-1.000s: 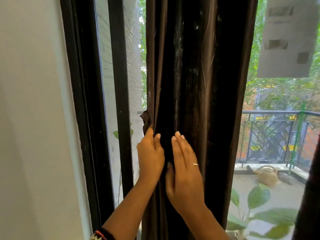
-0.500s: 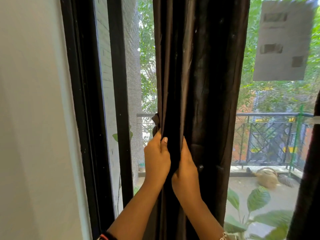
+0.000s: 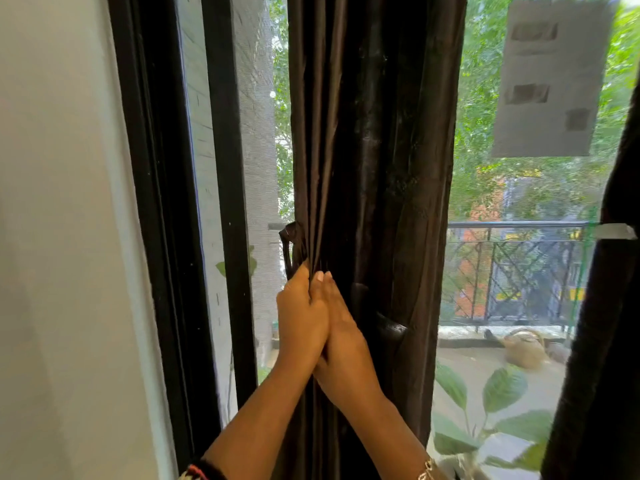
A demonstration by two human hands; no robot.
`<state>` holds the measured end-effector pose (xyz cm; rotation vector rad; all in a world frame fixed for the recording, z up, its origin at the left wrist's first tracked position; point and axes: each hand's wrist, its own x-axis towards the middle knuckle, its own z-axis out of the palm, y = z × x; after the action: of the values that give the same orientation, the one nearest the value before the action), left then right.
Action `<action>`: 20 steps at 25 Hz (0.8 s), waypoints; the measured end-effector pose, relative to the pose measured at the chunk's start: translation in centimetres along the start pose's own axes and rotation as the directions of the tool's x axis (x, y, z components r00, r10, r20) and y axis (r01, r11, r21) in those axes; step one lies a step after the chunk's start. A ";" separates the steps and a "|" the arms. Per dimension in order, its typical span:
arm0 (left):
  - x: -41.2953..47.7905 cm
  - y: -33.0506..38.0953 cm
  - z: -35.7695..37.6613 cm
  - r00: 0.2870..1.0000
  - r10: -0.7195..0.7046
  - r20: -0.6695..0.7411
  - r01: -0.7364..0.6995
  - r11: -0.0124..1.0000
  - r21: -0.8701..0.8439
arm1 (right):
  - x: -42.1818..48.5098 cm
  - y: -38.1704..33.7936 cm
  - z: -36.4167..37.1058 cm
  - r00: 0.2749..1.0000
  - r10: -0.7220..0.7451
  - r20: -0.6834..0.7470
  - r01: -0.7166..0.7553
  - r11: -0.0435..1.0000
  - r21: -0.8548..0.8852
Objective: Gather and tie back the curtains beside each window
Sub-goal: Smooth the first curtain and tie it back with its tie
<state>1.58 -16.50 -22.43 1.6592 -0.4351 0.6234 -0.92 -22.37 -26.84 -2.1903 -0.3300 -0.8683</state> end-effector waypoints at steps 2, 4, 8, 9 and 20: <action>0.1 -0.1 0.0 1.000 0.013 0.000 -0.013 1.000 0.019 | -0.8 0.1 -1.0 0.993 -0.074 -0.095 0.066 0.994 -0.091; 0.2 -0.3 -0.1 1.000 0.031 0.000 -0.031 0.998 0.053 | -1.3 0.0 -2.1 0.938 -0.194 -0.288 0.143 0.972 -0.188; 0.7 -0.7 0.2 0.999 0.035 -0.009 -0.034 0.997 0.064 | -0.7 1.9 -4.4 0.751 -0.176 -0.637 0.070 0.980 -0.188; 0.8 -0.7 0.3 1.000 0.025 -0.008 -0.025 0.998 0.059 | -0.5 2.5 -5.0 0.754 -0.082 -0.651 0.025 0.995 -0.097; 0.7 -0.3 3.1 1.000 0.027 0.003 -0.027 1.000 -0.005 | 1.2 4.3 -3.4 0.970 0.091 -0.228 -0.077 0.995 0.071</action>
<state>2.76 -19.46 -22.58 1.6514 -0.4618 0.6399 0.34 -27.85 -26.73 -2.0067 -0.1471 -1.0392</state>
